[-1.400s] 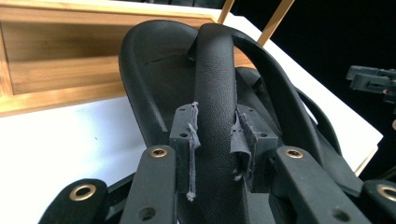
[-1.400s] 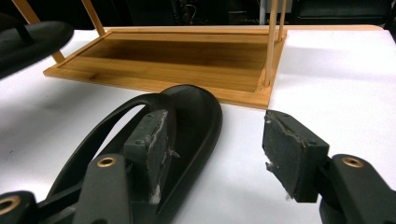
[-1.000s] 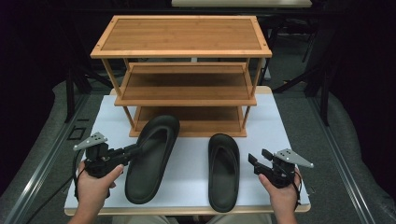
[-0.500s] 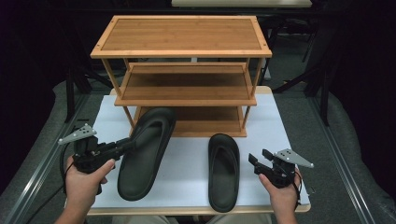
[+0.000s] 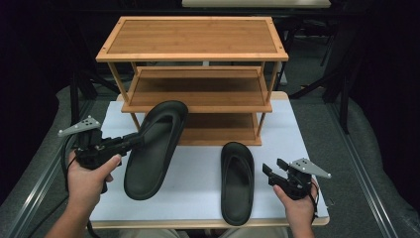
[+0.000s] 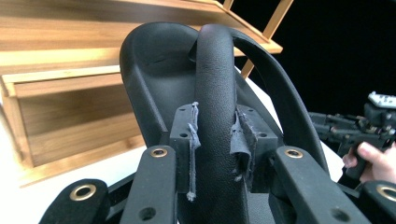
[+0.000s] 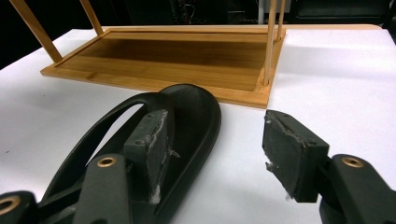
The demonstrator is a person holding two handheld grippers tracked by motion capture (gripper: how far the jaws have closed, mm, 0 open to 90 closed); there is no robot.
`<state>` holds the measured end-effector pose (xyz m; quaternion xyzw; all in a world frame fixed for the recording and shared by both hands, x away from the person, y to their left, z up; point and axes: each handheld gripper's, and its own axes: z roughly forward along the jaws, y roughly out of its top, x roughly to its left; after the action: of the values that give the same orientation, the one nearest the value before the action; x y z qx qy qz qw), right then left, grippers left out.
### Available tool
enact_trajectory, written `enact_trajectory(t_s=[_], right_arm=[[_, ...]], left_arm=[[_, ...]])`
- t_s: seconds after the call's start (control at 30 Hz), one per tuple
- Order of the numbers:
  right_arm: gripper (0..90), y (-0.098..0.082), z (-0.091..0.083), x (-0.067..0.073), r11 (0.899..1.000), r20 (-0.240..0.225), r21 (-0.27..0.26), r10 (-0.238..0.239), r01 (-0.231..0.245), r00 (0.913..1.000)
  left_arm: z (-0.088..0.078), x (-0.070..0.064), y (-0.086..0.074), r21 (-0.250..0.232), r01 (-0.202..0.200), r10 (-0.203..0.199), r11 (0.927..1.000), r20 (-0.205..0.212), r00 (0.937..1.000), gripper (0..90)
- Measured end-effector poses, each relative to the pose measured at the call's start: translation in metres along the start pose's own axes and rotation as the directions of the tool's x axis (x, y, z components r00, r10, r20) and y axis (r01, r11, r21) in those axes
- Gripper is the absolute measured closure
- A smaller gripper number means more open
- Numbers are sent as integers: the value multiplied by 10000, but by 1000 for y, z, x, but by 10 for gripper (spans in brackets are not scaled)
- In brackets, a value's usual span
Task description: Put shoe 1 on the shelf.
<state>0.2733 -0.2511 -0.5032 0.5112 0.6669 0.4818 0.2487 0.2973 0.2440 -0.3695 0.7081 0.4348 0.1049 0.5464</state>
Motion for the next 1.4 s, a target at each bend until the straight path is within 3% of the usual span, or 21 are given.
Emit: enact_trajectory(t_s=[0.17,0.63,0.87,1.07,1.3,1.4], right_arm=[[399,-1,1,-1,10000,9,-73,24,-24,10000],[398,0,0,0,10000,-18,45,6,-6,10000],[399,-1,1,-1,10000,-8,7,-7,7,10000],[399,-1,1,-2,9999,-25,-115,51,-52,10000],[399,0,-2,-3,9999,-10,-93,89,-89,10000],[399,0,-3,-4,9998,0,-133,130,-130,9999]], left_arm=[[10,6,13,-46,297,-297,9995,57,9995,706],[35,12,34,-305,411,-424,9987,-423,9982,707],[53,16,43,-677,726,-776,9951,-743,9942,707],[67,18,52,-799,714,-793,9942,-1004,9918,707],[84,22,62,-972,964,-1055,9906,-936,9900,708],[97,23,67,-1060,948,-1067,9898,-1123,9879,708]])
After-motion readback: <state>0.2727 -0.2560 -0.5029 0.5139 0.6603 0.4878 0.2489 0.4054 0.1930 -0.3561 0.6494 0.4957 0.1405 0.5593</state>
